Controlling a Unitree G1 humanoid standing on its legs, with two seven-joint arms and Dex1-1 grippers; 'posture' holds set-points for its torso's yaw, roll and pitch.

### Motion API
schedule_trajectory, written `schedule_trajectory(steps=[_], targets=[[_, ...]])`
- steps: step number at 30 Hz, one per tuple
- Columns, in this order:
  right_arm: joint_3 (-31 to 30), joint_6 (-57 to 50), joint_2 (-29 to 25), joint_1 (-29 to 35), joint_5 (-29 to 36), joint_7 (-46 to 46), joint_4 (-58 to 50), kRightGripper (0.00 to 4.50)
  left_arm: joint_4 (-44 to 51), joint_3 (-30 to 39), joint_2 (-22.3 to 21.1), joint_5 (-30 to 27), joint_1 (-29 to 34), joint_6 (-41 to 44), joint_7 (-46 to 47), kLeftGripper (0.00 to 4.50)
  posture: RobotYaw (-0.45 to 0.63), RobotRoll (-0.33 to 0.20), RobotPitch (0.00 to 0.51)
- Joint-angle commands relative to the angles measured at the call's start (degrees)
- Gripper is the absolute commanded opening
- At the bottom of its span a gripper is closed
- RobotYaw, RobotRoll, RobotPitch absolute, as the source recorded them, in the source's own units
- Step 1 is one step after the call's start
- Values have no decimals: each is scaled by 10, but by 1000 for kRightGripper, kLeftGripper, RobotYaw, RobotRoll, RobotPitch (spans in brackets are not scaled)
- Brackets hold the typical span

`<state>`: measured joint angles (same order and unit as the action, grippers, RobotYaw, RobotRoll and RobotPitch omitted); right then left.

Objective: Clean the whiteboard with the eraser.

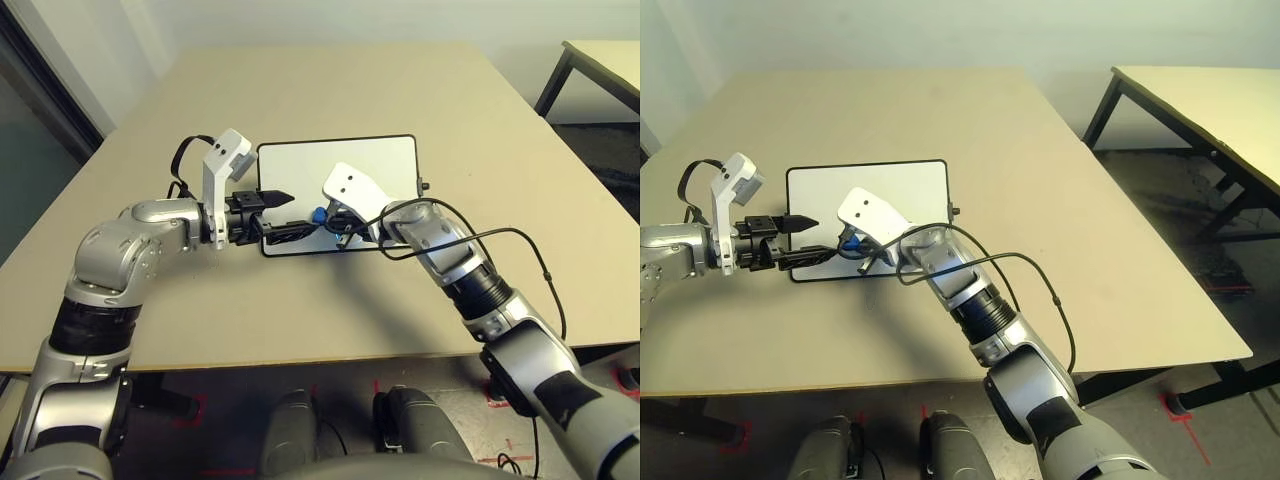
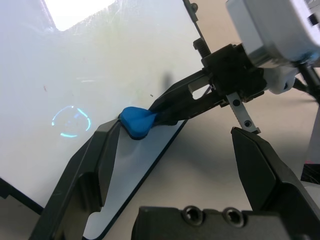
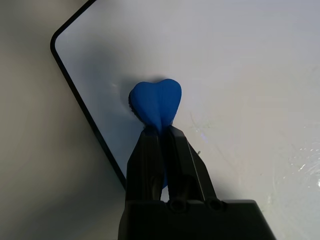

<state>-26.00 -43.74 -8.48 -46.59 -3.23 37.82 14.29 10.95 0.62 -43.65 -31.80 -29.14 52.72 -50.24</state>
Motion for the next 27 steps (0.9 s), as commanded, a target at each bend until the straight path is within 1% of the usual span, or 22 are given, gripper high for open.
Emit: schedule_trajectory(steps=[1, 8, 13, 23, 25, 27], targets=[[6, -3, -2, -4, -13, -18, 49, 0, 1, -9, 1, -1, 1, 6, -1, 4500, 12, 0, 82], [53, 14, 0, -47, -8, -48, 89, 0, 3, -8, 1, -2, 3, 7, -2, 4500, 8, 0, 86], [83, 29, -17, -82, -8, -65, 121, 0, 2, -7, 1, -3, 3, 8, -2, 4500, 6, 0, 86], [125, 66, -45, -109, -9, -92, 175, 0, 1, -6, 1, -5, 0, 12, -4, 4500, -2, 0, 87], [126, 63, -42, -107, -7, -92, 173, 0, 0, -7, 1, -5, -1, 12, -5, 4500, -5, 0, 89], [115, 49, -34, -90, -6, -83, 151, 0, -2, -8, 2, -4, -3, 12, -6, 4500, -6, 0, 89]])
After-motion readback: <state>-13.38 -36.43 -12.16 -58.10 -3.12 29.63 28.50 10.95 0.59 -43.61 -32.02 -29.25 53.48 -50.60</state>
